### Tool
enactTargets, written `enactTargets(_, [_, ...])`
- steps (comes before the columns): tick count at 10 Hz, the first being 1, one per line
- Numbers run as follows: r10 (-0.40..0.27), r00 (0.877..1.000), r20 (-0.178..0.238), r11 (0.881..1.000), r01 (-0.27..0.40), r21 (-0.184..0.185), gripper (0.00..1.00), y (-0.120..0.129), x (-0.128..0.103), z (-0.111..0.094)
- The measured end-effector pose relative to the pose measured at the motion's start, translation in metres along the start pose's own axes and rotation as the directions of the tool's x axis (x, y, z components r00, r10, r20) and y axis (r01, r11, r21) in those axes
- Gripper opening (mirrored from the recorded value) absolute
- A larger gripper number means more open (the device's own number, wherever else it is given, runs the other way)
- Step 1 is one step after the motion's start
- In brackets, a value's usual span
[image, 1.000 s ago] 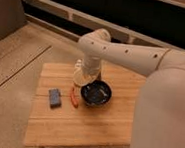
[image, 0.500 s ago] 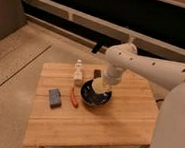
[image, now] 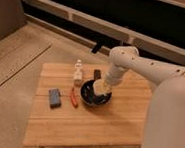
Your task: Place the ceramic cup in the ceramic bowl
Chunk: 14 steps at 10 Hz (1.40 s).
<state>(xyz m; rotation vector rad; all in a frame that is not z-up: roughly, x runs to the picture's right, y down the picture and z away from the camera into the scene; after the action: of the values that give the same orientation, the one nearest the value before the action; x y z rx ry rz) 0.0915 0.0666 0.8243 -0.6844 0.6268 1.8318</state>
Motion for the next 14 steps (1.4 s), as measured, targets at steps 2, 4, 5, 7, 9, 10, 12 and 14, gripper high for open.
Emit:
enactTargets(2, [-0.01,1.0,-0.03,1.0,0.01,0.013,0.0,0.007,-0.008,0.008])
enactTargets(4, [-0.022,0.998,-0.062,0.999,0.024,0.029,0.0,0.015,-0.012,0.015])
enactTargets(5, [-0.026,0.997,-0.077,0.999,0.028,0.036,0.03,0.018,-0.013,0.019])
enactTargets(7, [-0.03,0.994,-0.107,0.998,0.036,0.05,0.23,0.024,-0.016,0.026])
enactTargets(9, [-0.026,0.992,-0.127,0.997,0.034,0.063,0.42,0.024,-0.019,0.032])
enactTargets(10, [-0.023,0.991,-0.134,0.997,0.033,0.073,0.54,0.024,-0.021,0.034])
enactTargets(12, [-0.016,0.99,-0.141,0.995,0.03,0.097,0.72,0.021,-0.024,0.037])
enactTargets(14, [-0.01,0.99,-0.143,0.992,0.027,0.12,0.75,0.021,-0.026,0.038])
